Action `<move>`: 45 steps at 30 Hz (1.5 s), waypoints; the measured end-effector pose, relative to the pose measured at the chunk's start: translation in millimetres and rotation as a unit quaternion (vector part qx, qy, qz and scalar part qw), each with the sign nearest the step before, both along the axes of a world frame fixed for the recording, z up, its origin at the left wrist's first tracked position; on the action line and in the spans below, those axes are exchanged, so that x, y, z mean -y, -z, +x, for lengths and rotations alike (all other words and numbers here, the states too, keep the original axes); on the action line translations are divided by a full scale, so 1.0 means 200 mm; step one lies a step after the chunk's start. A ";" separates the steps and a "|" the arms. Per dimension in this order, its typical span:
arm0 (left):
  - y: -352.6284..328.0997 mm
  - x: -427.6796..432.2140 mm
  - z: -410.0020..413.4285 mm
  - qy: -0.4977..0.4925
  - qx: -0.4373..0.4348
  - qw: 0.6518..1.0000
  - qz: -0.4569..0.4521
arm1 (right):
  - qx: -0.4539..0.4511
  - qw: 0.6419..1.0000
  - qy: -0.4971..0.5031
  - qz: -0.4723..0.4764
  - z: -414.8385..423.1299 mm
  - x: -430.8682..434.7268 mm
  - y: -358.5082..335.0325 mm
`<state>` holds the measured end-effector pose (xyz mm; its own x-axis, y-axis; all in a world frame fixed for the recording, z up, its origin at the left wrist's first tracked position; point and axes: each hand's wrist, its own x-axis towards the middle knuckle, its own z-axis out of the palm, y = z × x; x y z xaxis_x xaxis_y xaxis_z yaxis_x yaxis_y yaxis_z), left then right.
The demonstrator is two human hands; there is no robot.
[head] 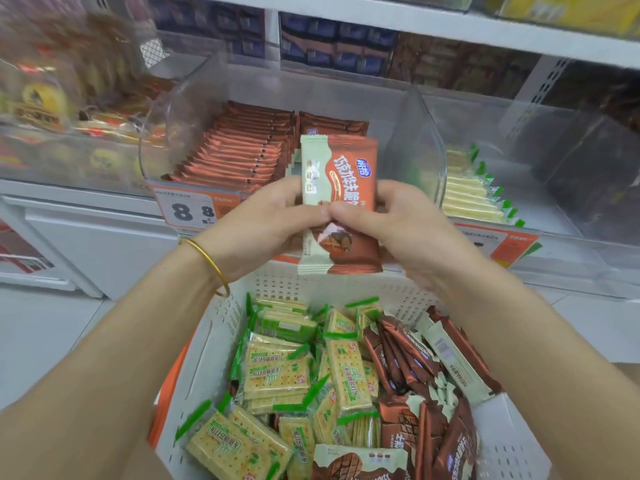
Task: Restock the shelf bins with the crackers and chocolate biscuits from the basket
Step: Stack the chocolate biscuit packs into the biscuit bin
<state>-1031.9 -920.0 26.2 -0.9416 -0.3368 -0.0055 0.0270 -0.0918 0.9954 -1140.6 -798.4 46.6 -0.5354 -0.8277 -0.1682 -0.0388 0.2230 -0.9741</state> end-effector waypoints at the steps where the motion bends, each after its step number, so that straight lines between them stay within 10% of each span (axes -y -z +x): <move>1: -0.03 0.02 -0.02 -0.030 -0.007 0.999 -0.006 | 0.008 1.000 0.008 -0.005 -0.03 0.06 -0.03; 6: -0.04 0.24 -0.09 -0.269 0.033 0.902 -0.337 | -0.156 0.983 0.091 0.041 -0.36 0.44 -0.13; 9: 0.03 0.33 -0.10 -0.242 0.121 0.774 -0.572 | -0.430 0.874 0.065 0.215 -0.56 0.65 -0.04; 12: 0.06 0.34 -0.13 -0.235 0.169 0.738 -0.609 | -0.522 0.798 0.009 0.302 -0.65 0.78 0.10; 29: 0.10 0.35 -0.15 -0.224 0.154 0.733 -0.623 | -0.673 0.689 0.063 0.260 -0.77 0.95 0.29; 33: 0.10 0.35 -0.14 -0.233 0.135 0.718 -0.642 | -0.642 0.715 0.088 0.262 -0.70 0.92 0.20; 40: 0.08 0.05 -0.05 -0.237 -0.078 0.673 -0.696 | -0.444 0.893 0.044 -0.055 -0.19 0.07 -0.14; 43: 0.18 -0.11 -0.07 -0.144 -0.101 0.682 -0.709 | -0.320 0.945 -0.026 0.064 -0.16 -0.34 0.05; 45: 0.25 -0.20 -0.11 -0.086 -0.085 0.685 -0.718 | -0.327 0.914 -0.041 0.238 -0.27 -0.47 0.33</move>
